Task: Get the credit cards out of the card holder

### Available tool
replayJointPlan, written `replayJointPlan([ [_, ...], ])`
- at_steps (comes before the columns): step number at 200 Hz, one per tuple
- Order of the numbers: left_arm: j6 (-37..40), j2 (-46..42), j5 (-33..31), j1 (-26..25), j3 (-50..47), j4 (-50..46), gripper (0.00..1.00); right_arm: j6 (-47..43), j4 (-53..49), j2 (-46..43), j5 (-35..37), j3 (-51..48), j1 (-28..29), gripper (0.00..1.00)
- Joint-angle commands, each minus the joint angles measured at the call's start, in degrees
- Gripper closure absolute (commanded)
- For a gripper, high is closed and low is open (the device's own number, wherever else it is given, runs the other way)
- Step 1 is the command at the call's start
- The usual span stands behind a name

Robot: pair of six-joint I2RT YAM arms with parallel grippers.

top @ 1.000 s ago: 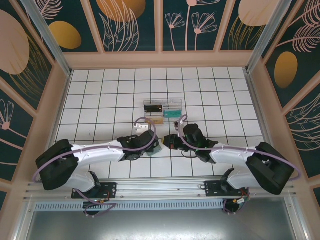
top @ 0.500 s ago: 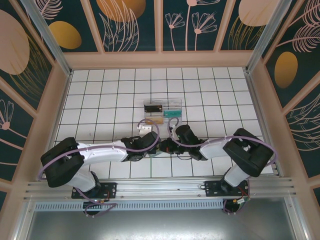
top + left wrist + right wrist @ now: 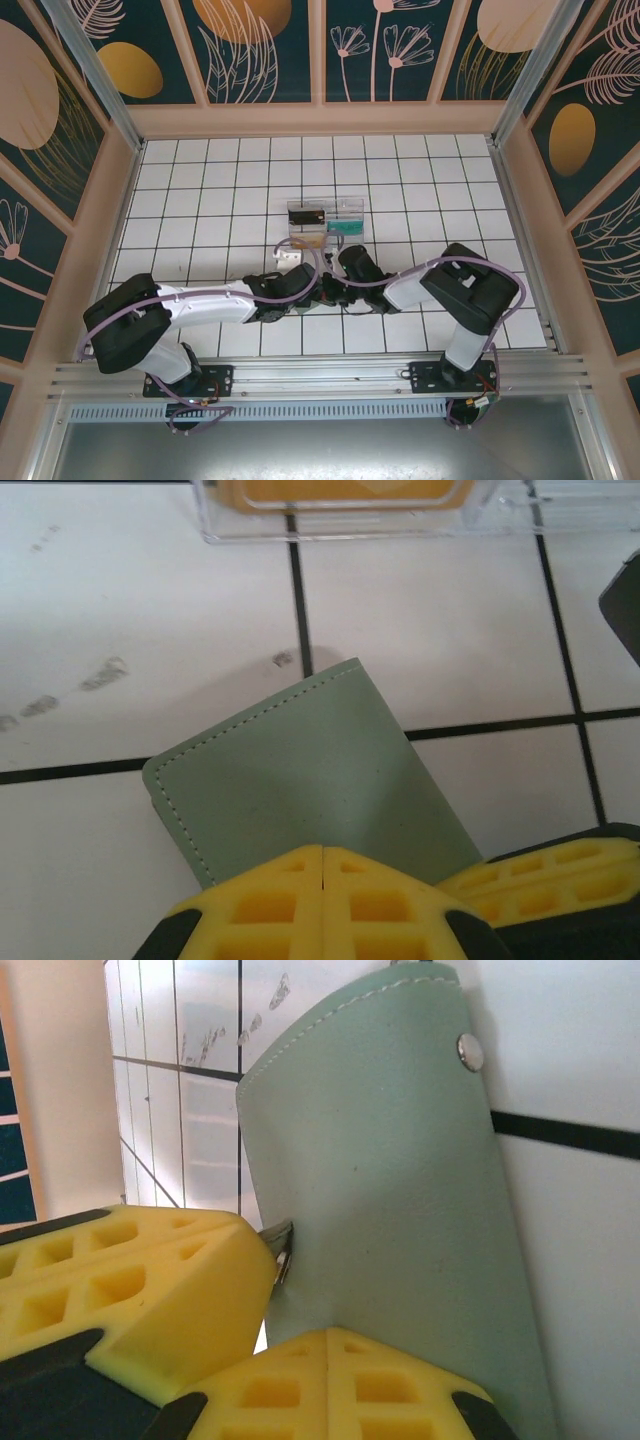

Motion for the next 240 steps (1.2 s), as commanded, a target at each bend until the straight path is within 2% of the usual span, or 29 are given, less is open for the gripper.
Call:
replayJointPlan([
  [1, -1.4, -1.2, -1.8, -0.5, 0.4, -0.6, 1.0, 0.2, -9.6, 5.7, 6.1, -0.9, 1.0, 1.0],
  [35, -5.1, -5.4, -7.0, 0.4, -3.3, -5.9, 1.0, 3.2, -7.3, 7.2, 7.6, -5.4, 0.5, 1.0],
  [85, -9.4, -13.6, -7.3, 2.1, -10.7, -9.3, 1.0, 3.2, -7.9, 7.1, 8.5, -5.0, 0.3, 1.0],
  [130, -10.4, -17.8, -6.5, 2.2, -11.8, -9.4, 1.0, 2.8, -7.6, 6.4, 8.4, -4.9, 0.5, 1.0],
  [173, -11.4, -21.9, -5.0, 2.3, -13.3, -7.1, 1.0, -1.7, -10.5, -0.9, 11.1, -2.4, 2.6, 1.0],
  [183, -10.1, -23.3, -4.1, 2.3, -14.4, -4.7, 1.0, -4.2, -12.9, -3.4, 12.3, -0.6, 3.4, 0.93],
  [209, -5.5, -26.0, -3.5, 2.2, -13.3, -2.0, 1.0, -10.9, -22.8, -8.8, 18.9, 5.8, 5.7, 0.57],
  [221, -2.7, -26.6, -2.9, 2.2, -11.9, -1.1, 1.0, -13.2, -26.3, -10.2, 21.1, 8.1, 6.0, 0.5],
  [240, 1.4, -26.7, -1.9, 2.2, -9.9, -0.1, 1.0, -15.7, -30.7, -10.9, 24.3, 11.1, 5.9, 0.46],
])
